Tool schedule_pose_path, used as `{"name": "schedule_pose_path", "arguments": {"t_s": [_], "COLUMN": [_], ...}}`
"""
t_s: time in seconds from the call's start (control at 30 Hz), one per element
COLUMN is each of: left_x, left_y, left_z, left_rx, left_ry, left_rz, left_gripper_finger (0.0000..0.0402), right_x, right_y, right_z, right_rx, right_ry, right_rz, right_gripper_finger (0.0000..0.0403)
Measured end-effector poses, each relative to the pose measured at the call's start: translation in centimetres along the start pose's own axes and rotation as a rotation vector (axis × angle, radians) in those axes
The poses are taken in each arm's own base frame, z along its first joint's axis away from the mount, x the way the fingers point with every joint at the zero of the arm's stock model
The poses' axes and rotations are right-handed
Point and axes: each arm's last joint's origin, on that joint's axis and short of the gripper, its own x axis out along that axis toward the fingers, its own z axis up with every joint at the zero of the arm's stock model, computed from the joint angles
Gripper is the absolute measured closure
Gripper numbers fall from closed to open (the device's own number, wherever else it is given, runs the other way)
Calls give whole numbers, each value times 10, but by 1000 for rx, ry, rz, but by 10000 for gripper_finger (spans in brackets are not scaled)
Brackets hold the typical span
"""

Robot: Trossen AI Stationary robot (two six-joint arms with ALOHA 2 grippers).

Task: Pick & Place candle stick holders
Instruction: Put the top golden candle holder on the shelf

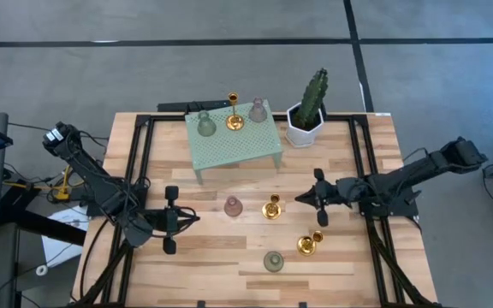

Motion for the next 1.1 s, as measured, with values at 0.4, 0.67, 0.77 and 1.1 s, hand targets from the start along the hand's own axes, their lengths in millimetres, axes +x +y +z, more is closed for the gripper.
{"name": "schedule_pose_path", "arguments": {"t_s": [0.4, 0.67, 0.77, 1.1], "left_x": [0, 0, 0, 0], "left_y": [0, 0, 0, 0], "left_z": [1, 1, 1, 1], "left_rx": [-5, -8, -8, -10], "left_ry": [-5, -7, -8, -9], "left_rz": [-1, -1, -1, -1], "left_gripper_finger": [394, 394, 394, 394], "right_x": [36, 70, 82, 105], "right_y": [-11, -17, -17, -12], "right_z": [-12, -6, -5, -11], "right_rx": [50, 59, 61, 68], "right_ry": [70, 105, 123, 232], "right_rz": [69, 26, 26, 124], "right_gripper_finger": [403, 397, 373, 247]}}
